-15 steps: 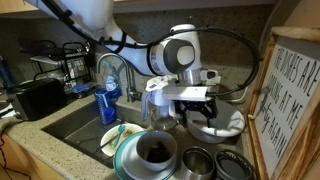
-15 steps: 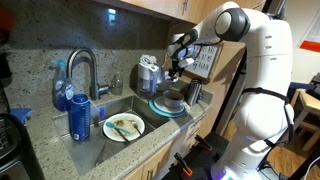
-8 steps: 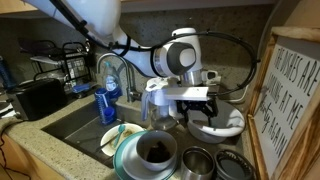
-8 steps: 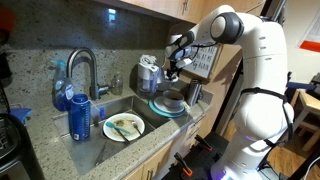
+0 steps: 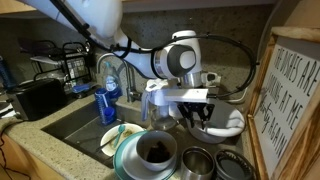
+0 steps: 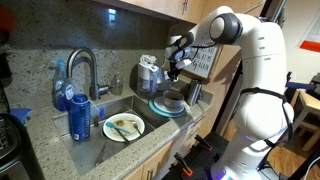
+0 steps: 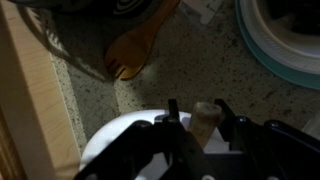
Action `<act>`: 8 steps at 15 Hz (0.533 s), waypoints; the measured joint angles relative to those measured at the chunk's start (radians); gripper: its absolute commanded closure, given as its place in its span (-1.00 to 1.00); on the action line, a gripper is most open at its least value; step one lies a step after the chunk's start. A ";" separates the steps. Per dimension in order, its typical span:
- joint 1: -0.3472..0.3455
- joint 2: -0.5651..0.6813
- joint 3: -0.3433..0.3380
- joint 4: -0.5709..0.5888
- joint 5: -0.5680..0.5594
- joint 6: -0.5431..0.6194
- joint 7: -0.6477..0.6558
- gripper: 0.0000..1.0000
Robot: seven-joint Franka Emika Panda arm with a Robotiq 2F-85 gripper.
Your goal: Use the spatula to mix in the white ceramic bowl
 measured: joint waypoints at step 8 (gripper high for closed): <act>0.010 0.000 0.000 0.001 -0.002 0.000 0.001 0.87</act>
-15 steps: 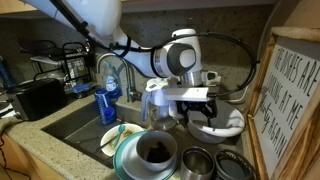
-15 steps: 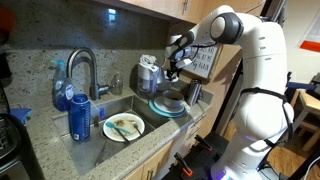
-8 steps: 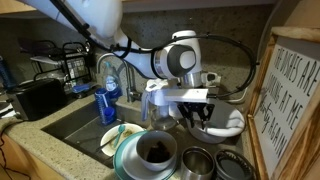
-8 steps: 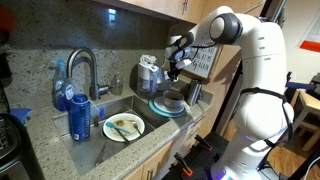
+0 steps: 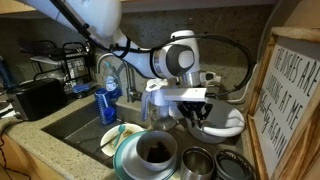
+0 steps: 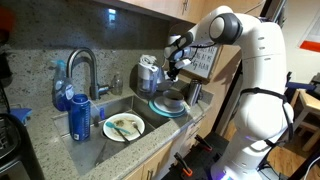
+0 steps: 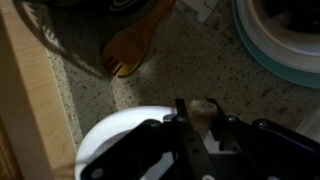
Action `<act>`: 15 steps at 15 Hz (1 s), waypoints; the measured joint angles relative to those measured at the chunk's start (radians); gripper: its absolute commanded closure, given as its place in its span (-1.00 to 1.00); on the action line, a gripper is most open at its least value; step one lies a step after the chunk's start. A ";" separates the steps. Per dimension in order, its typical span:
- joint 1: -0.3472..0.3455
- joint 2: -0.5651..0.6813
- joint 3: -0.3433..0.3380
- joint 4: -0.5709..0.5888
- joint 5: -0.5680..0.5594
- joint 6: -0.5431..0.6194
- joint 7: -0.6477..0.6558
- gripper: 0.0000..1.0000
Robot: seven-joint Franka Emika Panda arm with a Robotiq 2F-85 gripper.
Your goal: Use the spatula to mix in the white ceramic bowl
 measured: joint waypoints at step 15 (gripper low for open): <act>0.071 -0.166 -0.009 -0.078 -0.141 -0.043 0.204 0.86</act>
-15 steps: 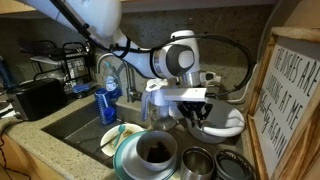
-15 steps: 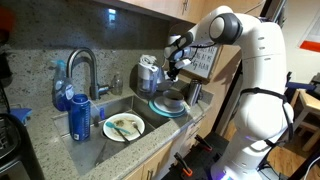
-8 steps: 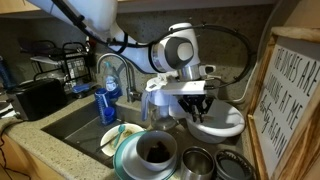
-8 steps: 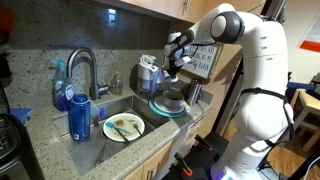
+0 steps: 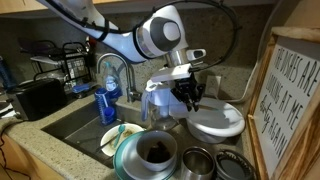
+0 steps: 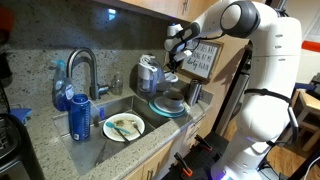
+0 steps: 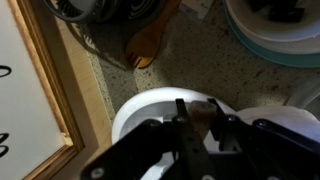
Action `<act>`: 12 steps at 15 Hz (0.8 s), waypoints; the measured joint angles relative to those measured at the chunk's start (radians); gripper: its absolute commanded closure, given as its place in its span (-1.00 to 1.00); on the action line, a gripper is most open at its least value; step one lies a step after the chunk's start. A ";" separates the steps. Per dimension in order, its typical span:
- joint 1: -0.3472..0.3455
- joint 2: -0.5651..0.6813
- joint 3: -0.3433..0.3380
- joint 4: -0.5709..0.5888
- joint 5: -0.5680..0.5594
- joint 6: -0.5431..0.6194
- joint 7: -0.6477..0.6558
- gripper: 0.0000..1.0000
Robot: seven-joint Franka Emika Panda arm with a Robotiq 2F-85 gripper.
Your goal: Use the spatula to mix in the white ceramic bowl
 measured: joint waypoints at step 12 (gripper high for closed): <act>0.063 -0.279 0.048 -0.161 -0.032 -0.272 0.090 0.86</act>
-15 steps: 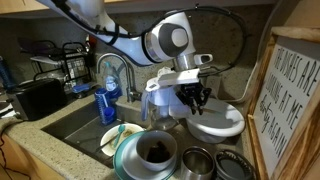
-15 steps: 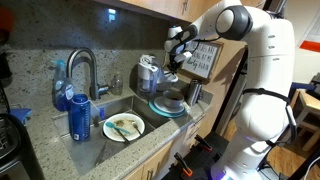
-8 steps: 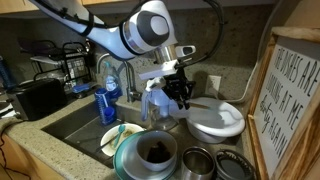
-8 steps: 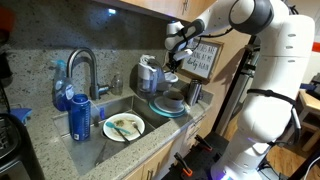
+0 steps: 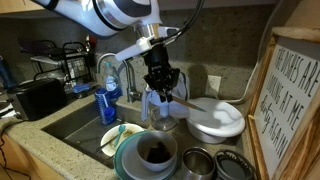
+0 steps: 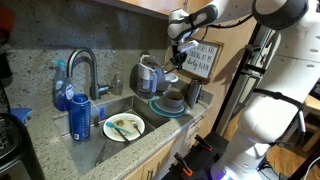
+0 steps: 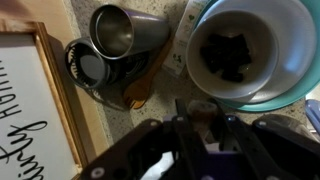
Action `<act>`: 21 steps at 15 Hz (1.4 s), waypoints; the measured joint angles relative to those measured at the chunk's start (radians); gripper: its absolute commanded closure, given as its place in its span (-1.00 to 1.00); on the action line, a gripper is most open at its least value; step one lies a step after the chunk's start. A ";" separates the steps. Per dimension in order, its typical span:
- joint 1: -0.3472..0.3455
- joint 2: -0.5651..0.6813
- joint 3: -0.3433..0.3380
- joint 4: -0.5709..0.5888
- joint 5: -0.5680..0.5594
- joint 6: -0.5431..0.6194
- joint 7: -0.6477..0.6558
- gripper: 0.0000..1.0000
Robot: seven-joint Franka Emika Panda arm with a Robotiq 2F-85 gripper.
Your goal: Use the spatula to mix in the white ceramic bowl
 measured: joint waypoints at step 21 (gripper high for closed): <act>-0.018 0.002 0.004 0.262 0.290 -0.584 -0.275 0.86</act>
